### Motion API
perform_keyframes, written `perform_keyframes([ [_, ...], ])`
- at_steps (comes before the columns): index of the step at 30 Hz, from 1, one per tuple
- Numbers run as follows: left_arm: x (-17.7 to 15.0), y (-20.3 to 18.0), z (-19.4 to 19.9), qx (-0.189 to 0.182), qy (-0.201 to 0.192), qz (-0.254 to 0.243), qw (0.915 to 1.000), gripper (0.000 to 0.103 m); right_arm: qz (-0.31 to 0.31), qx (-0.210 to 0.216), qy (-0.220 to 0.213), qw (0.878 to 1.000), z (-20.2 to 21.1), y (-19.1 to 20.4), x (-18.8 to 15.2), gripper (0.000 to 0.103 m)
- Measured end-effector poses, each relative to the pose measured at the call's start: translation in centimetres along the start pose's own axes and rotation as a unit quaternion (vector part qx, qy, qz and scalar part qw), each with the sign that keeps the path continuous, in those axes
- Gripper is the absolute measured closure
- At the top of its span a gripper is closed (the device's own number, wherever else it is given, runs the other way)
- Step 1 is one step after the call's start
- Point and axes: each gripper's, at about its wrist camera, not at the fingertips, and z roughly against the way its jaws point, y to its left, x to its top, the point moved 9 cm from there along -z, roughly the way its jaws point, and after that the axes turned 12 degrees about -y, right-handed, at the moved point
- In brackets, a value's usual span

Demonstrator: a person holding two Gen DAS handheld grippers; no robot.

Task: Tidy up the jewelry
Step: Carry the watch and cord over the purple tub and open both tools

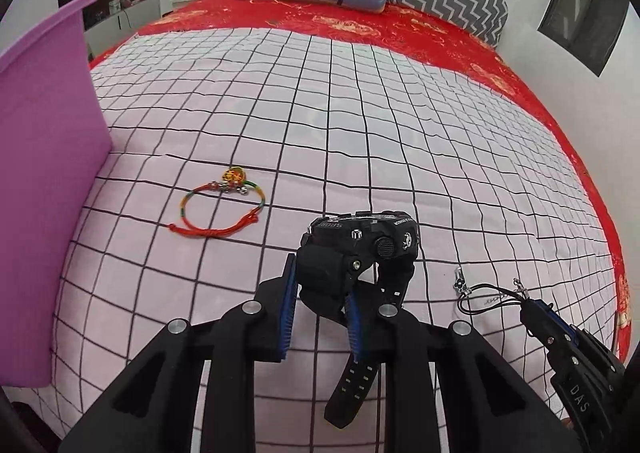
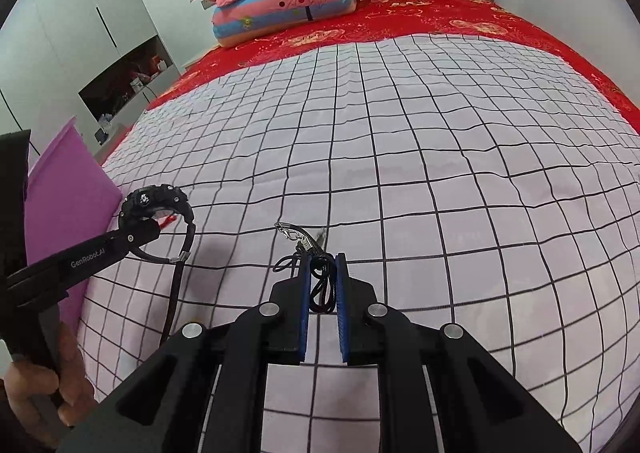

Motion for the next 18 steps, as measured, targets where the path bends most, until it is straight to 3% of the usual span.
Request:
perform_keyframes([
  [10, 1.3, 2.4, 6.6, -0.007, -0.029, -0.001, 0.9996, 0.081, 0.006, 0.024, -0.027, 0.999, 4.9, 4.1, 1.3, 0.092],
  [18, 4.5, 6.1, 12.3, 0.002, -0.069, -0.01, 0.9976, 0.081, 0.019, 0.066, -0.053, 0.996, 8.1, 9.7, 3.2, 0.092],
])
